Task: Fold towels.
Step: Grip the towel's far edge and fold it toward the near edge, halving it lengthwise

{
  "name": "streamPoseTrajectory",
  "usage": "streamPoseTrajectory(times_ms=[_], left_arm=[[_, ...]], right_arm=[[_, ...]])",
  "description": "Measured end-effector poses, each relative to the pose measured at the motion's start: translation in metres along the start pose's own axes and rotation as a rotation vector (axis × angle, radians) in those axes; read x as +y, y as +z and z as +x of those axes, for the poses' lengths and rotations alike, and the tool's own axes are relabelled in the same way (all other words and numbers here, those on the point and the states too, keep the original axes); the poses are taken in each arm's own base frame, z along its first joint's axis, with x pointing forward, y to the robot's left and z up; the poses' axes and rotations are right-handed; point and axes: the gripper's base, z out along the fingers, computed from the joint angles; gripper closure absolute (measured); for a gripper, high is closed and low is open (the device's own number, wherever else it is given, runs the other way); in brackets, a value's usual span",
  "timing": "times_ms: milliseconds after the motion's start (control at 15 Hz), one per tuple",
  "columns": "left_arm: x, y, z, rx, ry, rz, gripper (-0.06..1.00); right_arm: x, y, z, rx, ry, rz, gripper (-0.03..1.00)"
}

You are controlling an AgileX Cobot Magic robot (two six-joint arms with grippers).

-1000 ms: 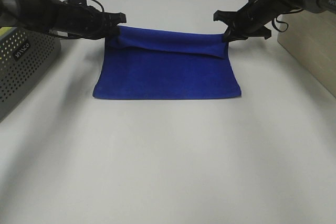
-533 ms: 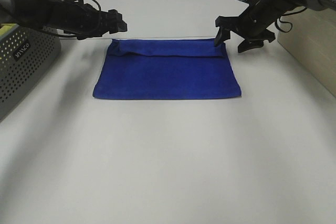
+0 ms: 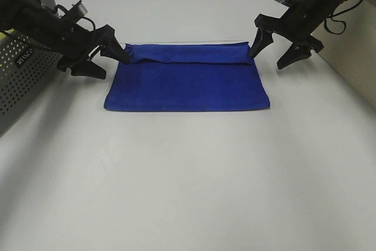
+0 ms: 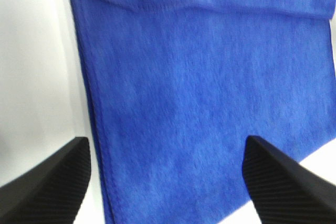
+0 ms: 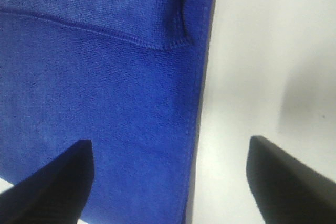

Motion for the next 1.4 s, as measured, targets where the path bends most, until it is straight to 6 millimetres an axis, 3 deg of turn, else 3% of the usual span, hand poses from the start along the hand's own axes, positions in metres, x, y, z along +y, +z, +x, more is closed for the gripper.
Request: streamPoseTrajectory(times_ms=[400, 667, 800, 867, 1067, 1400], left_arm=[[-0.025, 0.016, 0.019, 0.147, 0.058, -0.035, 0.26], [-0.037, -0.013, 0.023, 0.081, 0.078, -0.119, 0.26], [-0.028, -0.015, 0.042, 0.033, 0.023, -0.17, 0.26], [-0.028, -0.015, 0.042, 0.033, 0.023, -0.17, 0.26], [-0.008, -0.004, 0.066, -0.009, -0.111, -0.209, 0.26], [-0.015, 0.01, 0.07, -0.042, -0.151, -0.192, 0.26]], right_arm=[[-0.004, -0.004, 0.036, 0.114, 0.054, 0.009, 0.21], [-0.012, 0.013, 0.075, 0.086, 0.082, 0.019, 0.21], [-0.011, 0.017, 0.081, 0.05, 0.079, -0.006, 0.21], [-0.011, 0.017, 0.081, 0.05, 0.079, -0.006, 0.21], [-0.01, 0.017, 0.081, 0.034, 0.041, -0.02, 0.21], [-0.004, 0.022, 0.078, 0.006, 0.029, -0.025, 0.21]])
